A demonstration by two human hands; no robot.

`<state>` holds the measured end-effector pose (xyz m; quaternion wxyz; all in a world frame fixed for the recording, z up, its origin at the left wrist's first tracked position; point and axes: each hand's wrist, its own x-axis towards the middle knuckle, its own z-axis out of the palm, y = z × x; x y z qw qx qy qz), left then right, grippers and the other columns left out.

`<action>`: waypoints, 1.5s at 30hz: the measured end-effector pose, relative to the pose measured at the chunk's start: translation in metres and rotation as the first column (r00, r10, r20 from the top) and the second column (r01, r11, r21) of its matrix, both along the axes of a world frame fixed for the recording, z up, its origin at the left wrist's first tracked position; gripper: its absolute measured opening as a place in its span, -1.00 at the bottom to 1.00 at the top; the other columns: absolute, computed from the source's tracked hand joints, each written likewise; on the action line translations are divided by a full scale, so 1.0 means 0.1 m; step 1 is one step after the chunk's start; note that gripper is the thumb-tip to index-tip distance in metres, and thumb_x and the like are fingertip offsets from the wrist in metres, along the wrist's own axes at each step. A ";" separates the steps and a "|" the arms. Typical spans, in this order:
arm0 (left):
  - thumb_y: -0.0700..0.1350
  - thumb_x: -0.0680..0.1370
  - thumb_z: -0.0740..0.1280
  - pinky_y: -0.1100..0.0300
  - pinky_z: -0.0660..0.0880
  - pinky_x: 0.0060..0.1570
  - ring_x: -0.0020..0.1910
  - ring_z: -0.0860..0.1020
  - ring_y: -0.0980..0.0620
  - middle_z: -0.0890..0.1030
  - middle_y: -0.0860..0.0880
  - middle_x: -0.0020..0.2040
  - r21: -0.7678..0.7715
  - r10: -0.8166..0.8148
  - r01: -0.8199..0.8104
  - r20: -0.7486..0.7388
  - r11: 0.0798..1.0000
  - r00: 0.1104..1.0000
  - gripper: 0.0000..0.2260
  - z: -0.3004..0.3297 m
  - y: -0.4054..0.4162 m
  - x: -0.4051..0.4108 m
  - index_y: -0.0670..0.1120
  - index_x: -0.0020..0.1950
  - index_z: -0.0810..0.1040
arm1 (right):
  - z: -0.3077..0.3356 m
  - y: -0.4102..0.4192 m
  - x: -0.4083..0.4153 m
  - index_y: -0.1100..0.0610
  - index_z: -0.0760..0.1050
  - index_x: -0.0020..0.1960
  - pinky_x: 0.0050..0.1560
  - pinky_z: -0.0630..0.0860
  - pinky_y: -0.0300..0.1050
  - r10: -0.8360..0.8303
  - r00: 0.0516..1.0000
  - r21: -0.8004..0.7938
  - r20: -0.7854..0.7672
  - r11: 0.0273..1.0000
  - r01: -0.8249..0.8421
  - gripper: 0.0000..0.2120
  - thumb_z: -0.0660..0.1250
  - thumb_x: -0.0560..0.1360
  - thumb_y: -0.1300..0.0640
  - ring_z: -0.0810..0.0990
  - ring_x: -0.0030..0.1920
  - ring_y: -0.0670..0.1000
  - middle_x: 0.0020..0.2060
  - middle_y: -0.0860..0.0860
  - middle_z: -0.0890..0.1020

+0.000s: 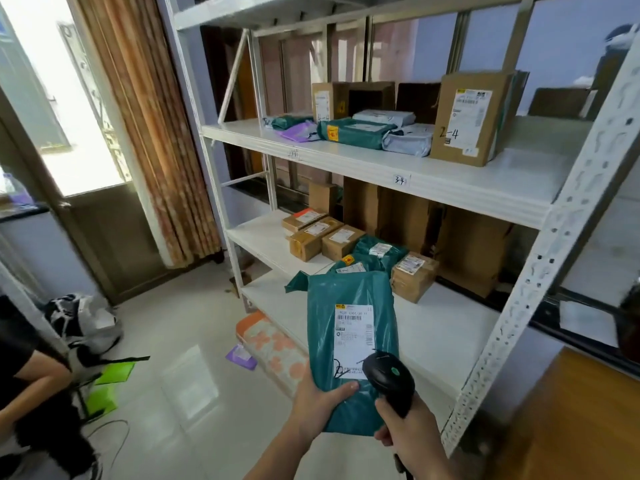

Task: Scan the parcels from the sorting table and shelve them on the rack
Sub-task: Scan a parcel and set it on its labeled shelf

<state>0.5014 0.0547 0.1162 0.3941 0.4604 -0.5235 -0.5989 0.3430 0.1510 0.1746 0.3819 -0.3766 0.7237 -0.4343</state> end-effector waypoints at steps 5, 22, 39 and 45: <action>-0.03 0.36 0.71 0.10 0.66 0.16 0.20 0.70 0.05 0.72 0.09 0.24 0.010 -0.013 0.013 0.024 1.000 1.000 -0.30 -0.07 -0.48 -0.18 0.03 0.43 0.49 | -0.08 -0.50 -0.18 0.14 0.52 0.19 -0.40 0.59 -0.17 -0.016 1.000 0.004 0.008 1.000 0.016 -0.74 0.42 0.52 0.15 0.65 -0.49 0.05 -0.49 0.12 0.67; 0.11 0.41 0.65 0.54 0.49 -0.05 0.23 0.46 0.10 0.33 0.04 0.24 0.067 -0.084 0.068 0.266 0.995 0.960 -0.28 -0.41 -2.25 -0.98 0.02 0.43 0.35 | -0.28 -2.03 -0.77 0.08 0.52 0.26 -0.38 0.61 -0.21 -0.161 0.986 0.112 -0.049 0.980 0.165 -0.64 0.44 0.48 0.09 0.63 -0.52 -0.01 -0.48 0.07 0.68; 0.18 0.18 0.72 0.17 0.55 0.22 0.22 0.56 0.02 0.46 0.00 0.24 0.159 -0.446 0.418 0.274 0.895 0.852 -0.14 -0.76 -3.06 -2.62 -0.02 0.33 0.39 | -0.76 -2.45 -1.83 0.16 0.54 0.13 -0.42 0.61 -0.11 -0.573 0.819 0.163 0.008 0.809 0.565 -0.80 0.41 0.51 0.18 0.68 -0.46 0.09 -0.41 0.14 0.68; 0.09 0.25 0.74 0.24 0.67 -0.02 0.10 0.65 0.07 0.62 -0.02 0.18 0.194 -0.478 0.438 0.296 0.878 0.827 -0.21 -1.02 -3.05 -3.10 -0.08 0.35 0.46 | -0.97 -2.47 -2.23 0.05 0.52 0.00 -0.36 0.65 -0.11 -0.565 0.825 0.235 -0.010 0.800 0.551 -0.93 0.39 0.54 0.15 0.69 -0.44 0.02 -0.31 0.09 0.68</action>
